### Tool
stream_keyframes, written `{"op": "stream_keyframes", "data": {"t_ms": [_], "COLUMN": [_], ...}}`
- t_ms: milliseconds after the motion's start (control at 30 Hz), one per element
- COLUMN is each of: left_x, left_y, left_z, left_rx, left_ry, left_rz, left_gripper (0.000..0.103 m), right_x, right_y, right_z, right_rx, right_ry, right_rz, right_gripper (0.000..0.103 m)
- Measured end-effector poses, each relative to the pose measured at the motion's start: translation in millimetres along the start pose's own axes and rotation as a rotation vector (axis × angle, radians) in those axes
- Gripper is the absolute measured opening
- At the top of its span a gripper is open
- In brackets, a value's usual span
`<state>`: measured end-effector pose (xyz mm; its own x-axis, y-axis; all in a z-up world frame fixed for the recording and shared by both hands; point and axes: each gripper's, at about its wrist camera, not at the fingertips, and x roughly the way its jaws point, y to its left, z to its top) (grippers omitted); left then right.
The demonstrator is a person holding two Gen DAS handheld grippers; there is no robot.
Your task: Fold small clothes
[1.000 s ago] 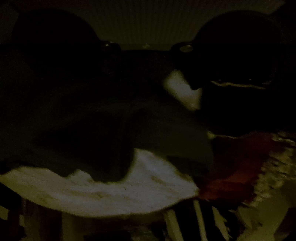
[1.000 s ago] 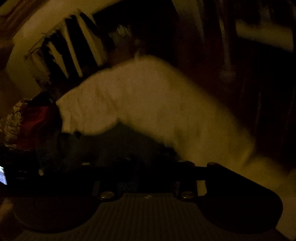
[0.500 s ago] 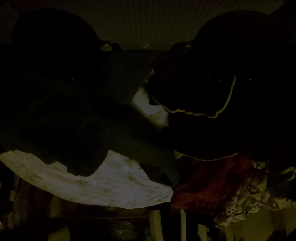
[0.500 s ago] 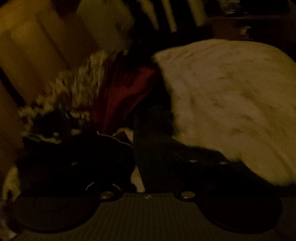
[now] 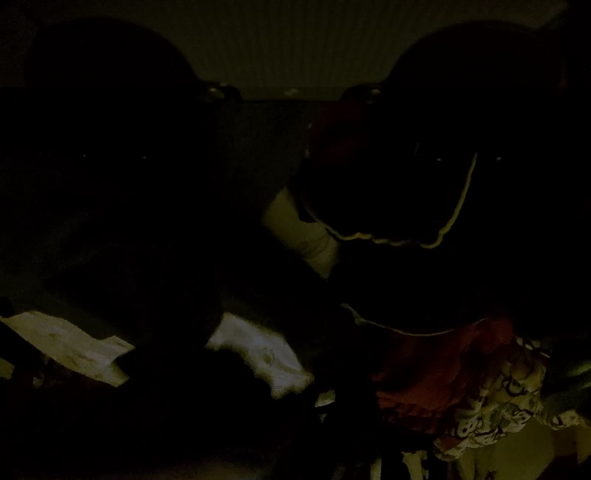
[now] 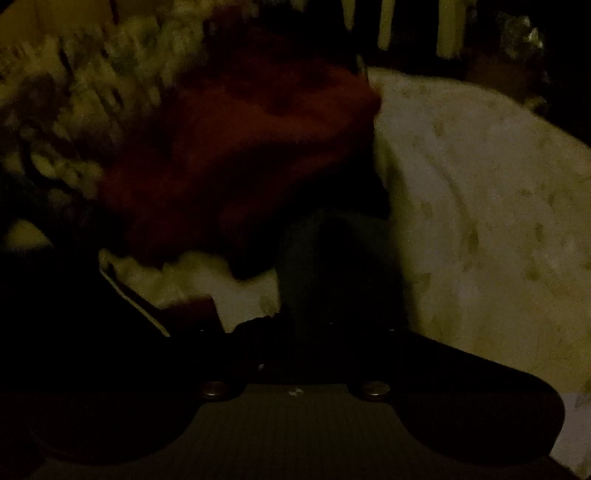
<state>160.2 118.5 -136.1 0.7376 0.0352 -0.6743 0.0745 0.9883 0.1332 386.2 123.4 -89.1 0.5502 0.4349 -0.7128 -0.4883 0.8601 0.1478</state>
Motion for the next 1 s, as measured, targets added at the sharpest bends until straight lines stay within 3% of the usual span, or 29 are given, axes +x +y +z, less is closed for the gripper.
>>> {"op": "stream_keyframes", "data": {"t_ms": [100, 200, 367, 500, 667, 733, 800, 833, 900, 933, 967, 1000], "left_x": [-1.0, -3.7, -9.4, -6.2, -5.3, -4.0, -2.8, -2.7, -3.4, -4.4, -5.2, -6.0], "left_y": [-0.9, 1.7, 5.7, 2.5, -5.0, -7.9, -8.7, -8.1, -7.5, -6.9, -6.4, -6.5], "left_z": [-0.2, -0.9, 0.4, 5.4, 5.4, 5.0, 5.4, 5.8, 6.0, 6.0, 6.2, 5.9], "left_rx": [-0.002, -0.029, -0.074, -0.067, -0.052, -0.036, -0.025, -0.026, -0.033, -0.038, -0.040, -0.038], "left_ry": [-0.003, -0.010, -0.020, 0.005, 0.022, 0.026, 0.031, 0.030, 0.028, 0.025, 0.022, 0.020], "left_rz": [0.003, -0.006, -0.015, 0.019, 0.048, 0.061, 0.070, 0.070, 0.068, 0.063, 0.057, 0.054], "left_gripper": [0.103, 0.103, 0.103, 0.103, 0.103, 0.103, 0.103, 0.103, 0.103, 0.103, 0.103, 0.103], "right_x": [-52.5, -119.3, -232.3, -267.2, -256.9, -258.7, -267.7, -274.3, -279.7, -277.5, -271.6, -263.8], "right_y": [-12.9, -32.9, -68.2, -114.3, -146.1, -152.5, -144.2, -134.2, -111.8, -102.3, -94.2, -85.8], "right_z": [8.5, 13.9, -18.9, -94.0, -204.9, -220.0, -206.2, -192.8, -165.8, -152.1, -136.0, -121.7], "right_rx": [0.053, 0.115, 0.145, 0.341, 0.449, 0.468, 0.378, 0.303, 0.161, 0.111, 0.076, 0.062], "right_ry": [-0.131, -0.215, -0.299, -0.156, 0.114, 0.116, 0.054, 0.006, -0.083, -0.111, -0.134, -0.145], "right_rz": [0.065, 0.190, 0.170, 0.186, 0.068, 0.058, 0.062, 0.025, -0.068, -0.081, -0.065, -0.047], "right_gripper": [0.008, 0.008, 0.008, 0.009, 0.023, 0.023, 0.025, 0.029, 0.052, 0.078, 0.095, 0.097]}}
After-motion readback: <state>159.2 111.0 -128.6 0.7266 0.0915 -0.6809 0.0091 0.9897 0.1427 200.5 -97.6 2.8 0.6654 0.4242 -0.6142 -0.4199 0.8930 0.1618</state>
